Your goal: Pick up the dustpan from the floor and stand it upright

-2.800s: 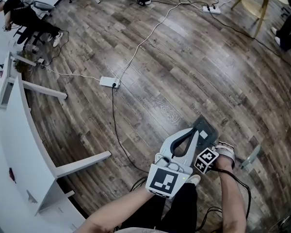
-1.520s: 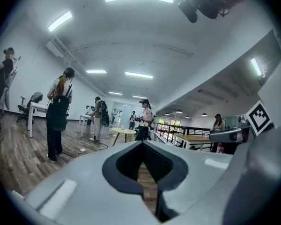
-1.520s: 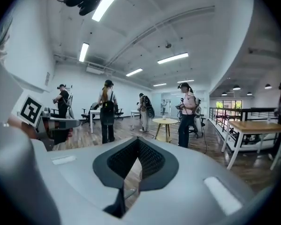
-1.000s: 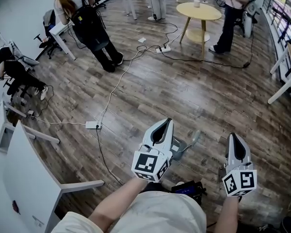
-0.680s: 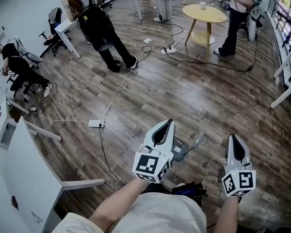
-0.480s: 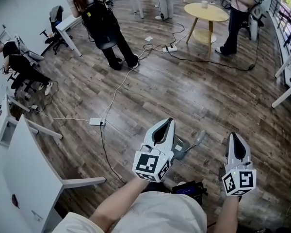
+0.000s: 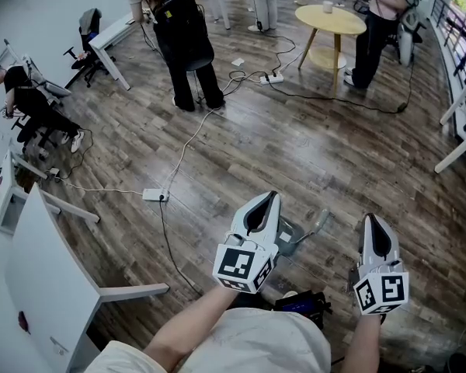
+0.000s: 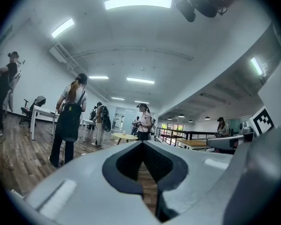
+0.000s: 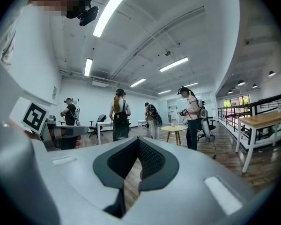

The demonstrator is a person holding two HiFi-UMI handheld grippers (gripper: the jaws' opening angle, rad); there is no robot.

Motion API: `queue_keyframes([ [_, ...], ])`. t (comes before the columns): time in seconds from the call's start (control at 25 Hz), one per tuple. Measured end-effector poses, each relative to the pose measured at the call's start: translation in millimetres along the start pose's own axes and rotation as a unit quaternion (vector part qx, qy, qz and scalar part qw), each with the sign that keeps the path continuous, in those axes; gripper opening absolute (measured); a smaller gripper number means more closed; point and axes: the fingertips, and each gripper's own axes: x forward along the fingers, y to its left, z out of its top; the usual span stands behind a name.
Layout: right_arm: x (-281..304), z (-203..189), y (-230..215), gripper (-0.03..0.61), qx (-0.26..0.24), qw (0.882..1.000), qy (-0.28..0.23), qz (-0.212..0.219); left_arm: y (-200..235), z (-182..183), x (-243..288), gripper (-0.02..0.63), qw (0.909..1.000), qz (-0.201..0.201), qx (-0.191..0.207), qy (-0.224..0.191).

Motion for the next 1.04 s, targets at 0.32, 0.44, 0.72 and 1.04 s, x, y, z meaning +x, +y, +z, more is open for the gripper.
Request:
queue_keyframes([
  [0.32,4.9,0.2,6.0,0.023,-0.013,1.0,0.006,0.004,-1.5,1.5,1.5,0.001,1.0,-0.004,0.0,-0.001],
  [0.44,5.6,3.1,5.6,0.023,-0.013,1.0,0.005,0.005,-3.2,3.9,1.9,0.001,1.0,-0.005,0.001,-0.001],
  [0.72,6.7,1.8,2.6,0.023,-0.015,1.0,0.009,0.004,-3.7,2.4,2.7,0.001,1.0,-0.004,0.002,0.001],
  [1.04,6.2,-6.0,0.7,0.021,-0.016,1.0,0.015,0.005,-4.2,-3.2,1.3,0.001,1.0,-0.002,0.001,0.002],
])
